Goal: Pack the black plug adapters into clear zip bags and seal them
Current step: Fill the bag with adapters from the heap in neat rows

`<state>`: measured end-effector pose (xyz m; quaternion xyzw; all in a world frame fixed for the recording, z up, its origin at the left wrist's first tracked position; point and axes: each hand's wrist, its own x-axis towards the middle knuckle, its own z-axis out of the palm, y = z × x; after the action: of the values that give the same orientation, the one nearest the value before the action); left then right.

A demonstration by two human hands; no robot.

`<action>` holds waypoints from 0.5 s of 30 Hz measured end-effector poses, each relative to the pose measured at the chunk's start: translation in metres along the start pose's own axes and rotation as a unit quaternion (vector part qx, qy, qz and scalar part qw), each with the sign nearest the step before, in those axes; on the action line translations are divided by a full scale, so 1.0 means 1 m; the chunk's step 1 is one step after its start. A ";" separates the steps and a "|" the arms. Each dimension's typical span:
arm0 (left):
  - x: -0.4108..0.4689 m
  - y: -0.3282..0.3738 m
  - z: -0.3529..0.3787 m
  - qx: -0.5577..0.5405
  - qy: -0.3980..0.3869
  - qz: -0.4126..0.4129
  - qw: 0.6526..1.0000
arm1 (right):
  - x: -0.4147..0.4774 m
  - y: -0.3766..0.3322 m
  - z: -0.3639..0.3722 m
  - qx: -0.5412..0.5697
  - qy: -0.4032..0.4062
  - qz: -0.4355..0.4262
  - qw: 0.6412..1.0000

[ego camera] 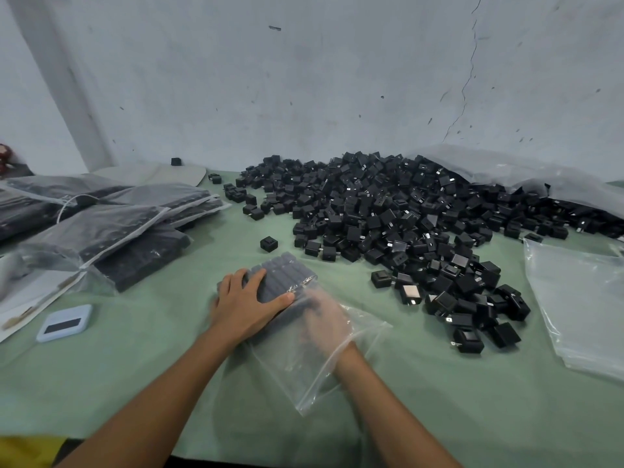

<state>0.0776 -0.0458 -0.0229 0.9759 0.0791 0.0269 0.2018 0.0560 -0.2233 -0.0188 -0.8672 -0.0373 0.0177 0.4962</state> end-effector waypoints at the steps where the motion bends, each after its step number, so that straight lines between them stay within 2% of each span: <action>1: 0.001 0.001 -0.001 0.005 -0.003 -0.005 1.000 | -0.001 0.002 0.001 -0.017 0.006 -0.004 1.000; 4: 0.005 0.005 -0.007 0.052 0.003 -0.010 0.999 | -0.006 0.002 0.003 -0.004 0.035 0.009 0.999; 6: 0.008 0.010 -0.008 0.082 0.025 0.017 0.996 | -0.009 0.000 0.004 -0.009 0.040 0.019 0.999; 8: 0.010 0.015 -0.007 0.074 0.036 0.034 0.996 | -0.009 0.001 0.006 -0.014 0.044 0.023 0.999; 12: 0.012 0.026 0.001 0.046 0.061 0.006 0.997 | -0.012 -0.001 0.006 -0.003 0.061 0.020 0.998; 15: 0.010 0.027 0.005 0.042 0.072 0.004 0.996 | -0.017 -0.004 0.003 -0.019 0.027 0.010 0.999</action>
<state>0.0923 -0.0708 -0.0160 0.9794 0.0908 0.0945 0.1539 0.0391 -0.2197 -0.0168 -0.8770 -0.0152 -0.0016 0.4802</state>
